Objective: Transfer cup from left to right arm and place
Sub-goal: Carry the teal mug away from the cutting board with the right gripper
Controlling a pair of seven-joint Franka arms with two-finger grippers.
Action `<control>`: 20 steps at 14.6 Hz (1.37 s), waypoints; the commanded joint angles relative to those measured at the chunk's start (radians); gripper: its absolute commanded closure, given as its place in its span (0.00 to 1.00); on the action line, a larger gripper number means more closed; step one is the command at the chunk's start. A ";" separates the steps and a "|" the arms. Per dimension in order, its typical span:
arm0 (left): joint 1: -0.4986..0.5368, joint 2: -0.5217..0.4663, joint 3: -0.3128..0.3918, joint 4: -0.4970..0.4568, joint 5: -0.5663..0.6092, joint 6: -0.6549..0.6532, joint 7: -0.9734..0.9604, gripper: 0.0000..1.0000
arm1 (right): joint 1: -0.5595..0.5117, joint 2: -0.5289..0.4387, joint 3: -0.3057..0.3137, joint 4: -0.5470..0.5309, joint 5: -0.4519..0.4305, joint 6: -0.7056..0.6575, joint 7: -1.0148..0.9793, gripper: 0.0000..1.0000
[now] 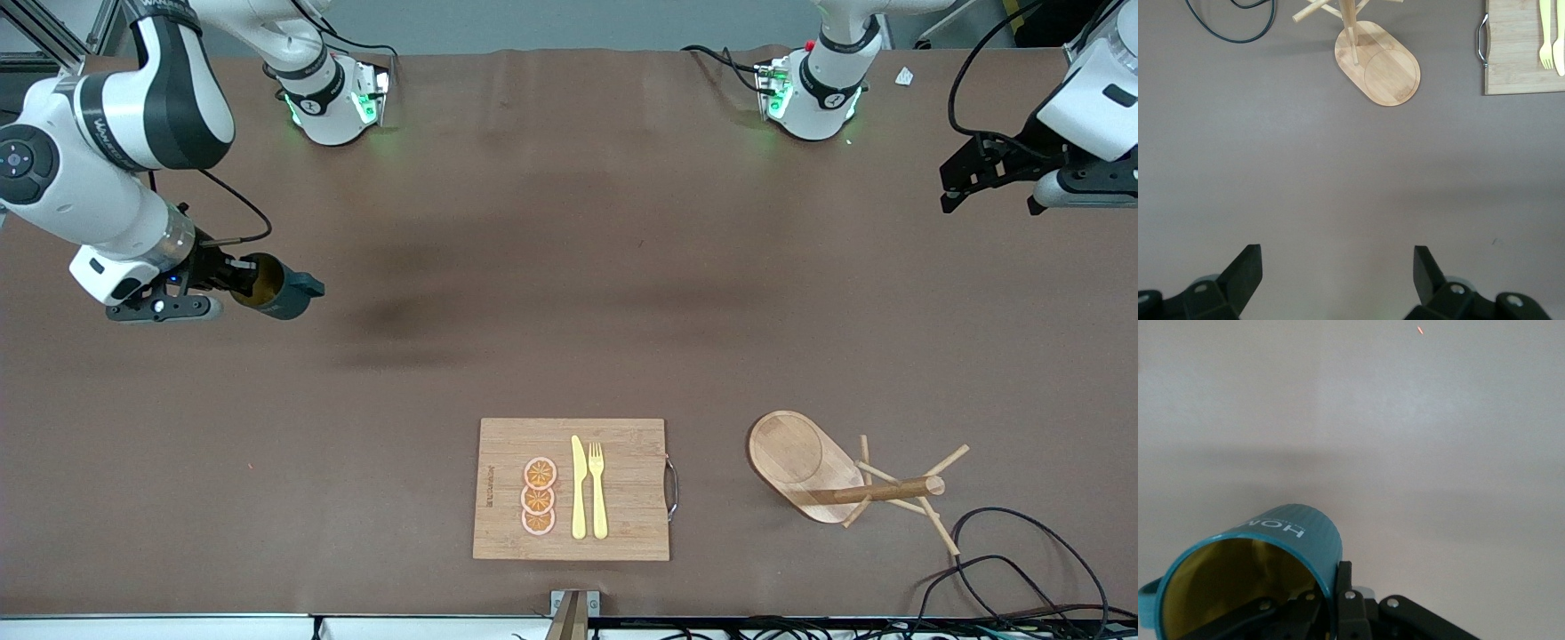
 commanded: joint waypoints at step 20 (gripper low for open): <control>0.011 -0.010 0.000 -0.012 -0.013 -0.009 -0.004 0.00 | -0.364 0.192 0.021 -0.383 -0.035 0.724 -0.297 0.99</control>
